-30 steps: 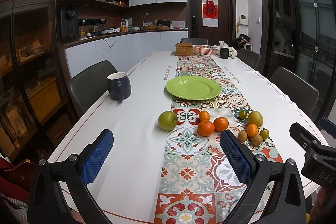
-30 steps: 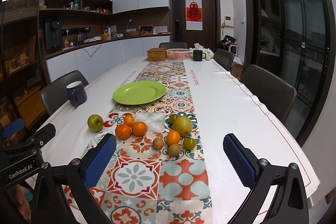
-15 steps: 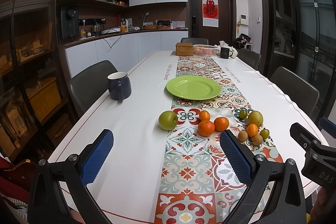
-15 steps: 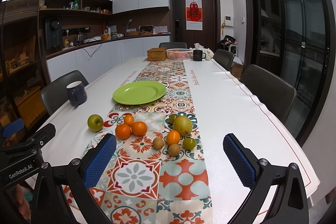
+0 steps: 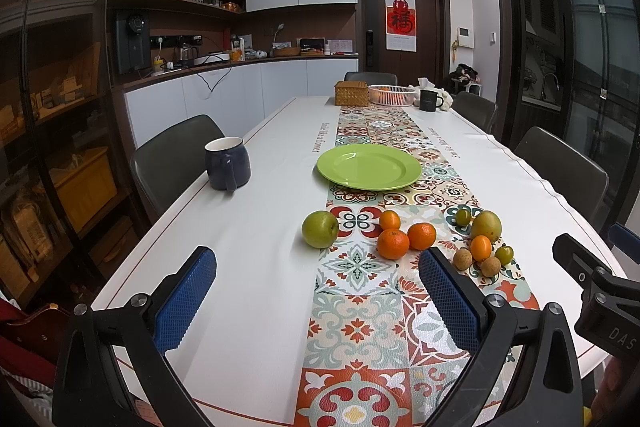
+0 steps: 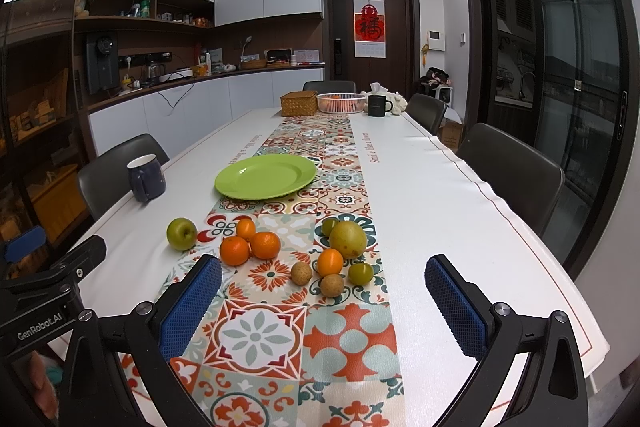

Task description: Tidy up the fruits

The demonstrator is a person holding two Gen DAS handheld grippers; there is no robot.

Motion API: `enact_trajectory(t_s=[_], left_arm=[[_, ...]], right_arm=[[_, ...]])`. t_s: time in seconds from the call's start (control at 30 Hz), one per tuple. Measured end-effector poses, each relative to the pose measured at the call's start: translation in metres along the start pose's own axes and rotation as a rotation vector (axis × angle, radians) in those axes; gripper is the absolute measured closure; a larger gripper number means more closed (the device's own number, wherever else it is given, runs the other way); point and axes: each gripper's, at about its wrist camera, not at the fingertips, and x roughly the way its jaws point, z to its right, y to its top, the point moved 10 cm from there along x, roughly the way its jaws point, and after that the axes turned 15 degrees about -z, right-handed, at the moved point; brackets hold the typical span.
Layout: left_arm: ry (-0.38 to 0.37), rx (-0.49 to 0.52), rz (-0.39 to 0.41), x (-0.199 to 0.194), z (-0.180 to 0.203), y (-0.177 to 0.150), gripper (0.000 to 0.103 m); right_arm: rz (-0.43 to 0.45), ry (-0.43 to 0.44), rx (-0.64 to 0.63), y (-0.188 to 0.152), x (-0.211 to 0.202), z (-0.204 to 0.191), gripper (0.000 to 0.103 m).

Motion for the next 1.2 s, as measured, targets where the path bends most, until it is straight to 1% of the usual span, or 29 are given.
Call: enact_trajectory(t_s=[0.23,0.6,0.73,0.97,1.07,1.2], left_arm=[[0.000,0.000,-0.001,0.000,0.000,0.000,0.000],[-0.013,0.016,-0.037,0.020,0.006,-0.006,0.000],[-0.024,0.037,-0.056,0.030,0.013,-0.005,0.000],[-0.056,0.081,-0.083,0.052,0.030,-0.004,0.000],[-0.069,0.116,-0.092,0.062,0.039,-0.001,0.004],[-0.078,0.157,-0.101,0.073,0.050,0.003,0.007]], right_arm=[[-0.001,0.000,0.000,0.000,0.001,0.001,0.000],[-0.019,0.000,-0.004,-0.003,0.006,-0.002,0.000],[-0.031,-0.008,-0.011,-0.002,0.015,0.001,0.000],[-0.047,-0.029,-0.069,0.000,0.032,0.001,0.000],[-0.071,-0.028,-0.076,0.001,0.043,0.003,0.000],[-0.111,-0.029,-0.065,0.002,0.061,0.010,0.001]])
